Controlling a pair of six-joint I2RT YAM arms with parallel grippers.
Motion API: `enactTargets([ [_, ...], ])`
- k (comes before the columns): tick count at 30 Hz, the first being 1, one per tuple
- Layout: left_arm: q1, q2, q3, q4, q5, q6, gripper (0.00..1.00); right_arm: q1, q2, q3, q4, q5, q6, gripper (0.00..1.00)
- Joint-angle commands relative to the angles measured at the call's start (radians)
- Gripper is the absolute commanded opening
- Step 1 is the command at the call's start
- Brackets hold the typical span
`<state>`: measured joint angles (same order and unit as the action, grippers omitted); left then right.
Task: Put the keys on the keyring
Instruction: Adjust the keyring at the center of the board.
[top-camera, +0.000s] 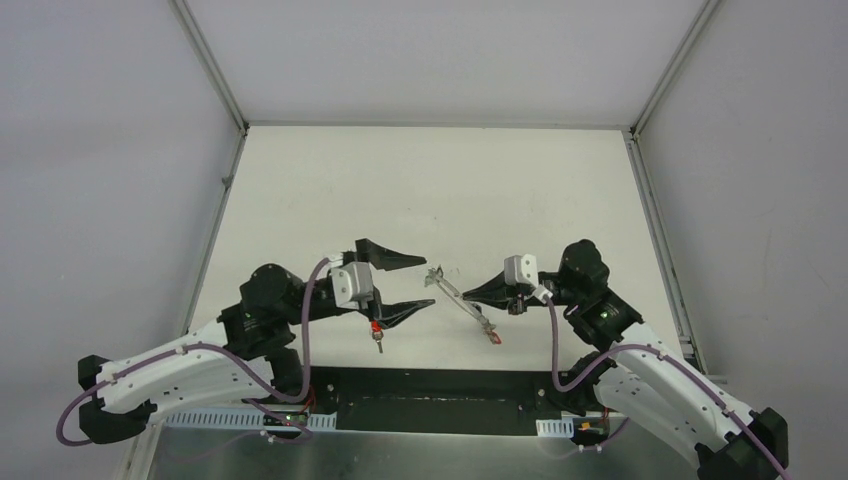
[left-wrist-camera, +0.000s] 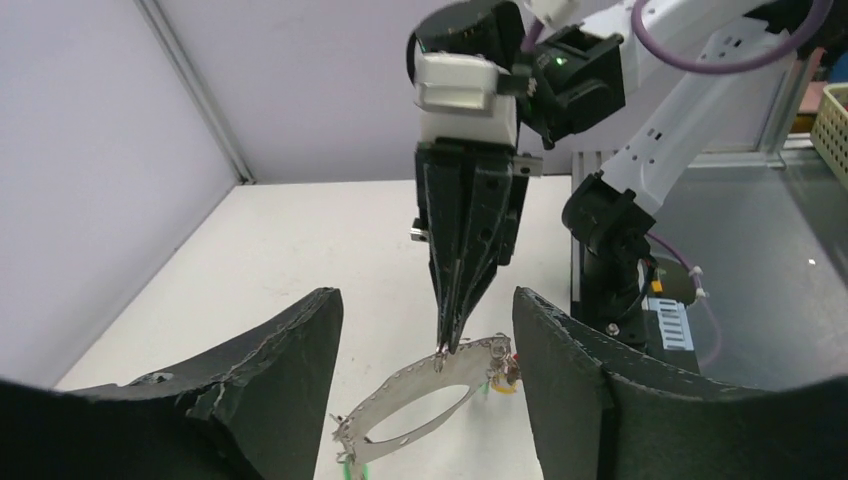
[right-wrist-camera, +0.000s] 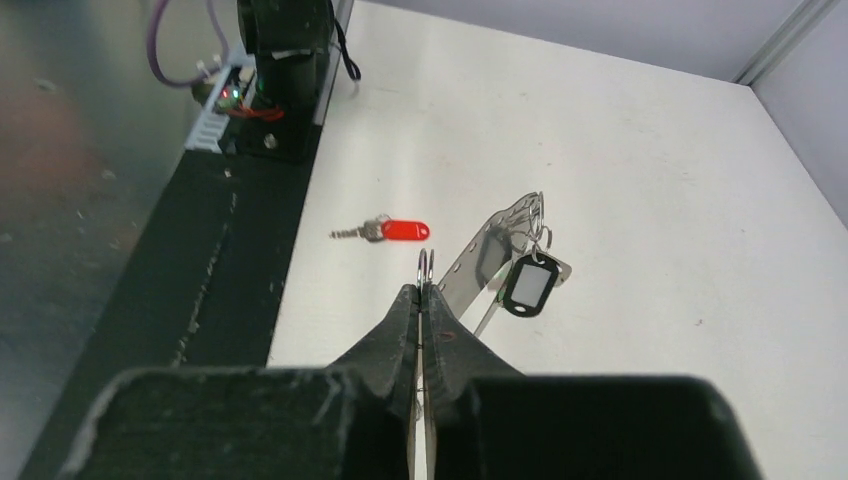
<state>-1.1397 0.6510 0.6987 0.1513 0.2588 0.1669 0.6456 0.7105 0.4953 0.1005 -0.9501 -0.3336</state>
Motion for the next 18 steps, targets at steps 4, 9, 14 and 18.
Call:
enactTargets([
  [4,-0.008,-0.061,0.043,-0.121,-0.238,-0.153,0.78,-0.004,-0.013,0.066,-0.133,-0.007,-0.322,0.0],
  [9,-0.009,-0.02,0.077,-0.231,-0.433,-0.32,0.96,-0.003,-0.014,0.072,-0.184,-0.005,-0.321,0.0],
  [14,0.007,0.119,0.198,-0.453,-0.592,-0.486,0.99,-0.003,-0.034,0.069,-0.217,0.027,-0.245,0.0],
  [18,0.068,0.234,0.263,-0.602,-0.569,-0.58,0.99,-0.003,-0.076,0.042,-0.224,0.059,-0.193,0.0],
])
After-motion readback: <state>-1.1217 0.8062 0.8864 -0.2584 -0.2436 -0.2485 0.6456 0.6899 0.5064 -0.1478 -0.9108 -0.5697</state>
